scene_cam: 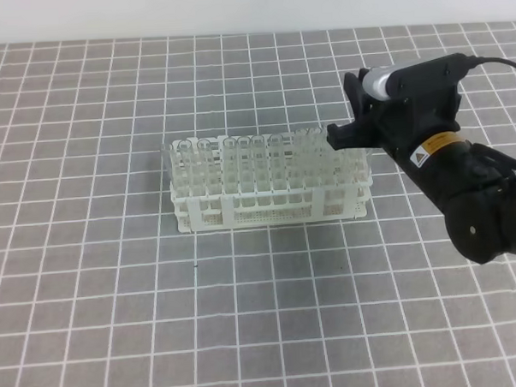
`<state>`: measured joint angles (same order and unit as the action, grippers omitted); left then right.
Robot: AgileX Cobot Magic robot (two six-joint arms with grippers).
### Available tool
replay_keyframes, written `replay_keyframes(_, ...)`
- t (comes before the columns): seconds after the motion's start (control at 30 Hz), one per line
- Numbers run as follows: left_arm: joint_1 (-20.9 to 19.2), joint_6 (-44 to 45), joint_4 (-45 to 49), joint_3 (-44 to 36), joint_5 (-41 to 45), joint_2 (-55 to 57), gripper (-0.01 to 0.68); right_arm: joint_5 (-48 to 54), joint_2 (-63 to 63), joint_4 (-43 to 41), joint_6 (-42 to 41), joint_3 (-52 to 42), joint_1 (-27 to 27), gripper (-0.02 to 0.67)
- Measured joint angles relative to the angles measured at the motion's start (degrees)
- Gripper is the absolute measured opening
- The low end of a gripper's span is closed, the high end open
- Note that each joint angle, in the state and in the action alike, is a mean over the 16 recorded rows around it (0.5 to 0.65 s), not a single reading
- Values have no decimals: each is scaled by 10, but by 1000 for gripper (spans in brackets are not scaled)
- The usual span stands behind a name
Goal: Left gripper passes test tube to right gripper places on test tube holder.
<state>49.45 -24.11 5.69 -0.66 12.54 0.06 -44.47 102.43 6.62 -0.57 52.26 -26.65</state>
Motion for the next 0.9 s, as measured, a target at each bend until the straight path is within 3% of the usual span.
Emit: replay_keyframes(0.9, 0, 0, 0, 1, 4, -2, 0, 24, 19, 2, 0, 20, 4, 9)
